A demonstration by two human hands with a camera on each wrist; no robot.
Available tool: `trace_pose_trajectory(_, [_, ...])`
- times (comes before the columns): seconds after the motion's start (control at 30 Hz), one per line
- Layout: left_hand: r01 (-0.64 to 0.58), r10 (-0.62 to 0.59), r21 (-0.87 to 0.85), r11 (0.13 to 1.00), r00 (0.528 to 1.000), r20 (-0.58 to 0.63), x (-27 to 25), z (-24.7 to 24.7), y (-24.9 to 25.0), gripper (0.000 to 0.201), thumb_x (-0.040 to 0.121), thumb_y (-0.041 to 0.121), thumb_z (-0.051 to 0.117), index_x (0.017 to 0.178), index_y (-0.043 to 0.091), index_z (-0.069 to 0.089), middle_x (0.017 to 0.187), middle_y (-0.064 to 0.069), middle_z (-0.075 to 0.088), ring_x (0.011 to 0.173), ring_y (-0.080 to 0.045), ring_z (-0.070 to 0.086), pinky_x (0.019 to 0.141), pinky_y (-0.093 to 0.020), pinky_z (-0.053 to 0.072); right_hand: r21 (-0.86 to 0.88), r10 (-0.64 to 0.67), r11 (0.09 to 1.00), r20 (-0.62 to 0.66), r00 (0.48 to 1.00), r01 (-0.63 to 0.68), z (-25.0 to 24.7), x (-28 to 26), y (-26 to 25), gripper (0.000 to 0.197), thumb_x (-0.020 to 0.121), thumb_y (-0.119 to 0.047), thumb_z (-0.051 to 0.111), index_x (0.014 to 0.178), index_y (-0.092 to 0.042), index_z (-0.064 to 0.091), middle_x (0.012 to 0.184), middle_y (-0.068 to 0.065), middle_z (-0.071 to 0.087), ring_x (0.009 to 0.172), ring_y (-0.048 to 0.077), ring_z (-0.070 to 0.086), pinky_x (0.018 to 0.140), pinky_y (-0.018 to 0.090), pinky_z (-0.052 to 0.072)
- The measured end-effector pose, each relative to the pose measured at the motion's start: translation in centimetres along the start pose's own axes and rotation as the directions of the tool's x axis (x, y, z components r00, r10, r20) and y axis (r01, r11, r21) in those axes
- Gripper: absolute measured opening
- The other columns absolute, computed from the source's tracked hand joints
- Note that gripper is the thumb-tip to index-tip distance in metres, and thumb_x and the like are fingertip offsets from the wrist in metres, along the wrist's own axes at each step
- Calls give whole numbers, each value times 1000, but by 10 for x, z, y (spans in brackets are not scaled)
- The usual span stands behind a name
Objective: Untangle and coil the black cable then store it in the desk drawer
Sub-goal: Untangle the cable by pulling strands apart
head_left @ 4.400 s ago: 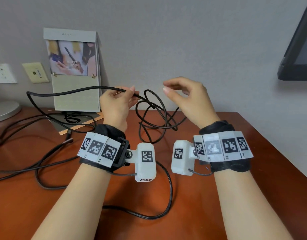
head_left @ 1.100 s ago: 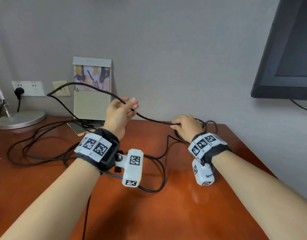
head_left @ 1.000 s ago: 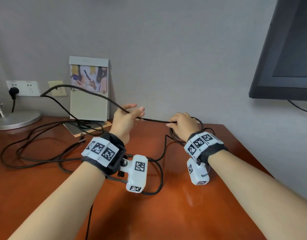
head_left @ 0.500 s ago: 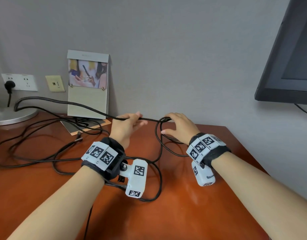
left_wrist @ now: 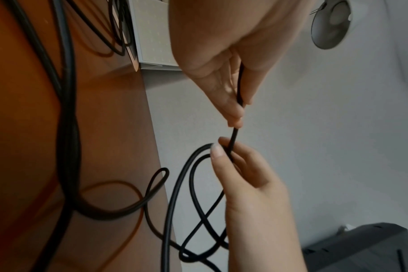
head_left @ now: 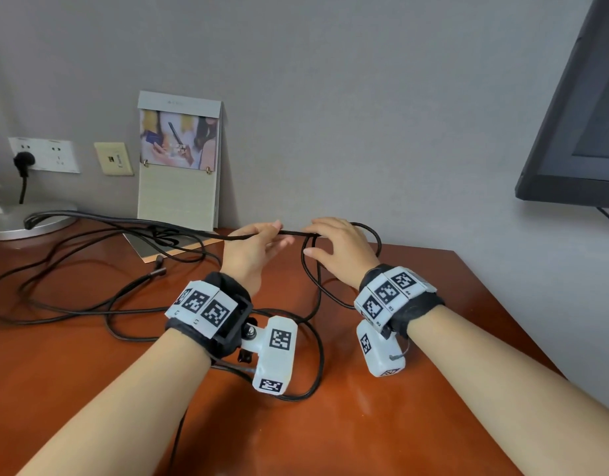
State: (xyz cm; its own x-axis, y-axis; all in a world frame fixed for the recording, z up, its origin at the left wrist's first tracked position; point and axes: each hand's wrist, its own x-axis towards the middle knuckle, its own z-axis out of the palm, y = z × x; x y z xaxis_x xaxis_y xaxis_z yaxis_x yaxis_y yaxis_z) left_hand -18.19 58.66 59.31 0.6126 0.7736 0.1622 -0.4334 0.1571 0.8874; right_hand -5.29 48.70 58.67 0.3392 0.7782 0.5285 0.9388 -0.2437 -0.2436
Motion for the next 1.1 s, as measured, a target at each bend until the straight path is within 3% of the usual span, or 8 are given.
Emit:
trace_pose_trajectory(0.1, [-17,17,-17,1000,1000,2,-3,1,2,13,91,2,56,78,2,60,73,-13,61,58,-13,68,67,-18,57,-94,57,993,-90,994,-66,8,1,-2,32,89,-39,58,117,-25,63,127,-9,58,126,14,41,101,39,26])
trace_pose_trajectory(0.23, [-61,59,-46,997,998,-31,-2,-2,11,13,92,1,55,80,3,59,75,-15,60,56,-12,68,62,-15,56,-242,132,954,-192,973,-177,12,-2,7,23,93,-39,52,101,-28,70,113,-14,65,126,12,40,94,39,13])
trace_pose_trajectory(0.63, [-94,67,-119,988,976,-208,20,-40,34,12,92,-1,54,80,4,57,78,-12,59,56,-12,69,54,-11,51,-335,284,892,-109,953,-304,-11,-16,48,22,95,-31,50,106,-28,69,105,-5,70,111,18,54,108,47,17])
trace_pose_trajectory(0.7, [-102,68,-139,985,971,-229,21,-40,32,12,92,0,55,80,4,57,78,-12,60,55,-12,69,54,-11,51,-328,279,900,-72,958,-287,-13,-16,47,25,96,-34,48,94,-22,70,89,-1,70,95,24,61,99,42,30])
trace_pose_trajectory(0.77, [-110,61,-189,976,967,-246,20,-36,30,11,92,2,57,80,4,57,71,-10,65,57,-12,69,57,-13,53,-273,265,925,-38,963,-265,-12,-13,41,35,98,-35,44,84,-11,66,78,6,65,81,29,61,75,33,40])
trace_pose_trajectory(0.87, [-62,16,-241,969,982,-190,16,-25,24,9,90,10,62,90,2,58,68,-7,69,67,-14,70,65,-18,57,-217,261,941,-26,965,-260,-10,-9,36,39,99,-33,40,90,-3,64,85,14,64,77,32,59,60,30,38])
trace_pose_trajectory(1.0, [-2,0,-107,994,1000,-17,11,-6,13,4,90,9,60,89,7,57,87,-12,65,78,-14,69,71,-20,57,-233,205,954,38,978,-191,-6,-5,19,41,100,-33,39,89,-2,61,88,14,59,80,32,58,62,31,37])
trace_pose_trajectory(1.1, [72,-71,-16,997,997,24,7,3,4,4,91,6,59,87,5,57,81,-11,65,68,-14,68,70,-22,59,-200,164,967,28,986,-155,-7,1,6,38,99,-33,42,90,-3,62,86,13,58,80,31,57,62,31,38])
